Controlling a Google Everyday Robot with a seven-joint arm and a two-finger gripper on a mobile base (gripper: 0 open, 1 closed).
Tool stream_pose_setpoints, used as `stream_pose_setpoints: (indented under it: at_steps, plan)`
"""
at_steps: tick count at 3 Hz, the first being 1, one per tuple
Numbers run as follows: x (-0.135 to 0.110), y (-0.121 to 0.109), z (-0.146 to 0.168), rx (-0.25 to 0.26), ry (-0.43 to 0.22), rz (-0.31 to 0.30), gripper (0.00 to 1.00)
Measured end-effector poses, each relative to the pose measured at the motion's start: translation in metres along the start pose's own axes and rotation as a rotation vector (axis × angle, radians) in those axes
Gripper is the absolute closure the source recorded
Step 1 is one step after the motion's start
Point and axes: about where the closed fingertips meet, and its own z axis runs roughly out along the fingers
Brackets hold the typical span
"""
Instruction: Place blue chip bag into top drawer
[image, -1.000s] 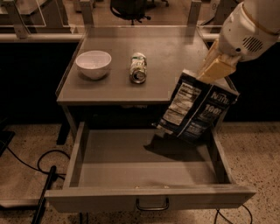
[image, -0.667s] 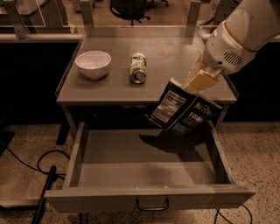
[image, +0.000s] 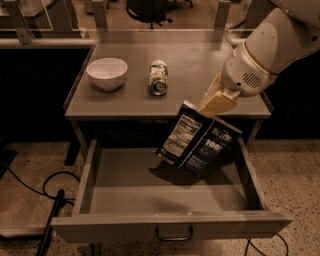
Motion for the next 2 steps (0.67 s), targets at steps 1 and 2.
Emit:
stream_pose_setpoints:
  at_steps: [1, 2]
  plan:
    - [0.001, 0.002, 0.006, -0.012, -0.008, 0.009, 1.0]
    - [0.006, 0.008, 0.031, -0.056, -0.062, 0.083, 1.0]
